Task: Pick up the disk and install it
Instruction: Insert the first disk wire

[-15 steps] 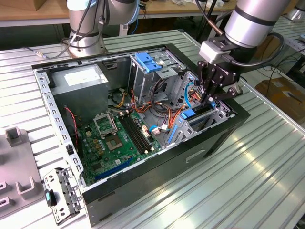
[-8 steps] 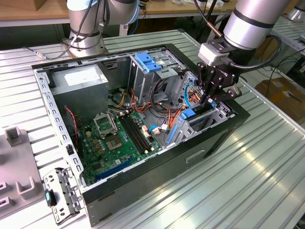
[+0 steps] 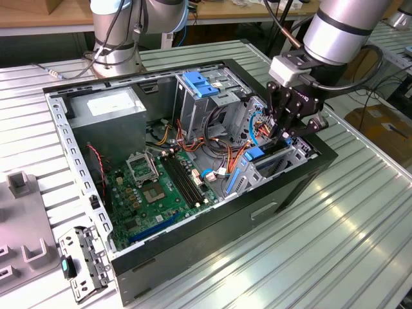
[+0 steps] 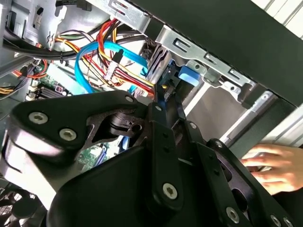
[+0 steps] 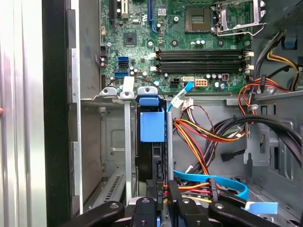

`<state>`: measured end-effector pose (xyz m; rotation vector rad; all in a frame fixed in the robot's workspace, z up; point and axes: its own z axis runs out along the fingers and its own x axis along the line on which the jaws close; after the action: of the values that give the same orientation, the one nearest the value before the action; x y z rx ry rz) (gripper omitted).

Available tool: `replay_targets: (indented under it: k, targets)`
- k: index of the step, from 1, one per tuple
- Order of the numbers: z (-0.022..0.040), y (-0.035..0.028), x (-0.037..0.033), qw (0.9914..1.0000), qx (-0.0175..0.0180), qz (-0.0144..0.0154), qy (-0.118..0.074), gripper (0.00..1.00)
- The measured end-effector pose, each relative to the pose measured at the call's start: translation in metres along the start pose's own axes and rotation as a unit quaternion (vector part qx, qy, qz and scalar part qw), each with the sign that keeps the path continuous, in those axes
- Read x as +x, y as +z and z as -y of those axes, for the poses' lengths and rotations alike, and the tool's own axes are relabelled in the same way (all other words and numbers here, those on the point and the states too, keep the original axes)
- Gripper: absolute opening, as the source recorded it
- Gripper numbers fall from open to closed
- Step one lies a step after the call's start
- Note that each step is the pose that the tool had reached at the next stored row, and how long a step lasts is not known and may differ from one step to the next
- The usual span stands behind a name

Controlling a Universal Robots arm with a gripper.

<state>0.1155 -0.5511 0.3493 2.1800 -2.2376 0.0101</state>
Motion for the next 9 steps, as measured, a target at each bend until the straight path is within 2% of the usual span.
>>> replay_targets:
  k: [2,4,5,7,9]
  targets:
    - [0.0000,-0.0030,0.0000,1.00000,0.0001,-0.0002,0.000,0.24]
    - [0.0000,-0.0029,0.0000,1.00000,0.0001,0.0000,0.000,0.24]
    - [0.0000,-0.0029,0.0000,1.00000,0.0002,0.0000,0.000,0.22]
    - [0.0000,-0.0030,-0.0001,1.00000,0.0002,-0.0001,0.000,0.11]
    - [0.0000,-0.0030,-0.0001,1.00000,0.0001,-0.0001,0.000,0.11]
